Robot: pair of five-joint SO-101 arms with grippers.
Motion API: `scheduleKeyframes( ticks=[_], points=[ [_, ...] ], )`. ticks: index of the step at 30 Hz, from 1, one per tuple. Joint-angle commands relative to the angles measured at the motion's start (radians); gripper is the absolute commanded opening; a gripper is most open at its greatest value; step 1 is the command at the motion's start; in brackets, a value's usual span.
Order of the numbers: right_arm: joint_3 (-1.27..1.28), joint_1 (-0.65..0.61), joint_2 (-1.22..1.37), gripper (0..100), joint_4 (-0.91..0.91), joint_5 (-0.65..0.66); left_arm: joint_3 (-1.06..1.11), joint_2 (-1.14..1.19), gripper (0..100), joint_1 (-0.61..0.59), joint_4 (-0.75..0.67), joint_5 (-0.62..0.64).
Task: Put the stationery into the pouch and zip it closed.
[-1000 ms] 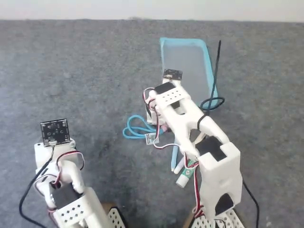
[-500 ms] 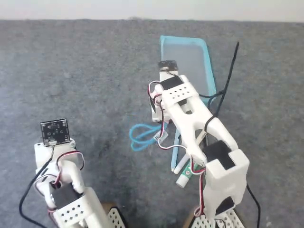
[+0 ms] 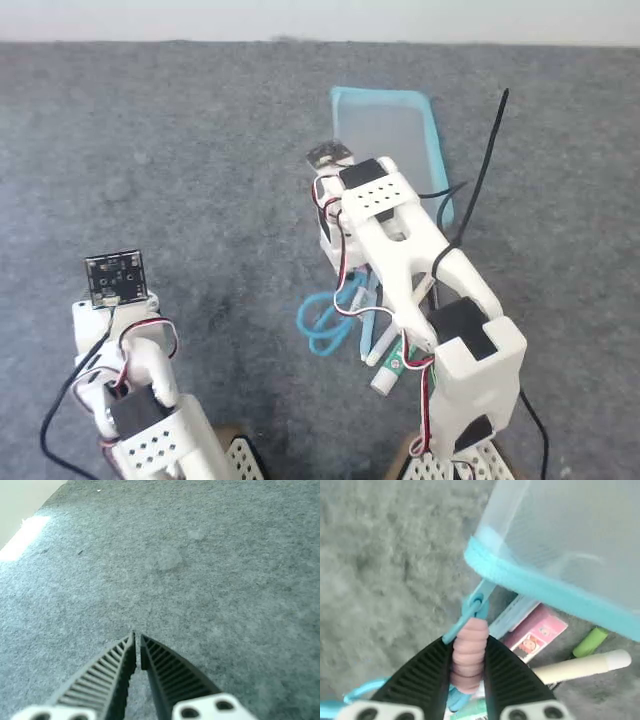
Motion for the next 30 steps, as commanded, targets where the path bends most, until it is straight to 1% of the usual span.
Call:
scheduleKeyframes(
  ticks=[1,4,12,22,26,30],
  points=[
    [-0.049,-0.05,-0.058,5.8,0.044,0.071,-0.01,-0.026,1,0.002,0.017,0.014],
    [-0.046,-0.062,-0.027,8.0,0.041,0.094,-0.01,-0.026,1,0.002,0.018,0.014],
    [-0.048,-0.067,-0.018,8.4,0.031,0.121,-0.01,-0.026,1,0.002,0.018,0.014],
    [0.034,-0.088,-0.148,8.7,0.033,0.144,-0.01,-0.026,1,0.002,0.017,0.014],
    [0.074,-0.084,-0.205,15.6,0.087,0.229,-0.01,-0.026,1,0.002,0.017,0.014],
    [0.114,-0.084,-0.226,20.7,0.082,0.238,-0.01,-0.026,1,0.002,0.015,0.014]
  ],
)
